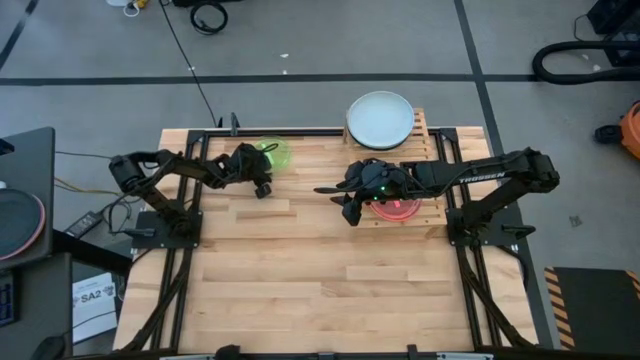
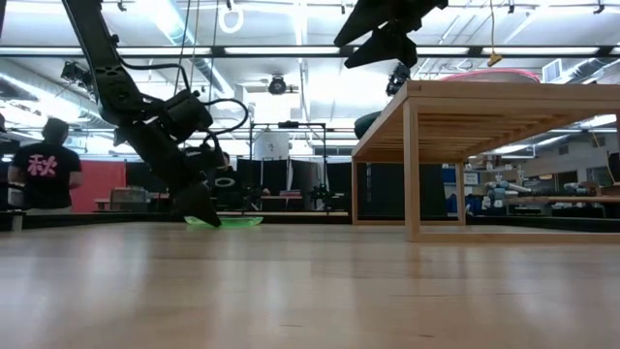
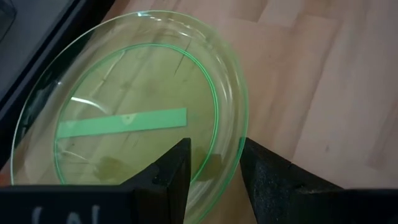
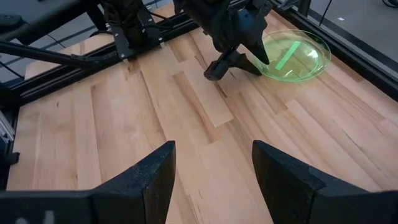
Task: Place and stack plates onto a shelf
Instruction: Stack the light green plate on top of the light pink plate on the shelf
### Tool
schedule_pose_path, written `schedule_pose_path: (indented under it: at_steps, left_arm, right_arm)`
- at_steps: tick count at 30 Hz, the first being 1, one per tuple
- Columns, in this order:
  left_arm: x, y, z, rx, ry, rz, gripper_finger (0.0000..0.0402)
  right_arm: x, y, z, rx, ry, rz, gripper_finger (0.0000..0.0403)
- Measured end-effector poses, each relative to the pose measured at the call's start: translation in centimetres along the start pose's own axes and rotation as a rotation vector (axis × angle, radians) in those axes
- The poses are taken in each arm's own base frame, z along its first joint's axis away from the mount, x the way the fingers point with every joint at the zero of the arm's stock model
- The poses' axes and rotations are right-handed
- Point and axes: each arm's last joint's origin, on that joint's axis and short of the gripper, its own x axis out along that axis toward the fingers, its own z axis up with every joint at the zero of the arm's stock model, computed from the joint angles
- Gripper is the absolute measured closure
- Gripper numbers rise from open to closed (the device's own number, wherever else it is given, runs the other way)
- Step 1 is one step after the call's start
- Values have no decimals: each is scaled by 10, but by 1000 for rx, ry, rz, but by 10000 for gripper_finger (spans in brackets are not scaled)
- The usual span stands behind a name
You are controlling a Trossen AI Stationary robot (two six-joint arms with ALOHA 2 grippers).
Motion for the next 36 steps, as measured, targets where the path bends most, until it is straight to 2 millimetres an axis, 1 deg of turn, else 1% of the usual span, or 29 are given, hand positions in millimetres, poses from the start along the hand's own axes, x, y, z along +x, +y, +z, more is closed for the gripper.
schedule_pose_path:
  at_steps: [11,14,21,26,32,36]
  left_arm:
    - [0,0,-1,-2,8,-1,266]
    - [0,0,-1,-2,8,-2,286]
    - [0,1,-2,0,16,13,347]
    - [0,1,-2,0,17,15,377]
    - [-4,0,0,2,6,9,394]
    - [-10,-3,7,10,-39,-5,395]
  right_arm:
    - [0,0,0,0,0,0,185]
    - [0,0,0,0,0,0,185]
    - [0,0,0,0,0,0,185]
    - [0,0,0,0,0,0,185]
    - [0,0,0,0,0,0,185]
    - [0,0,0,0,0,0,185]
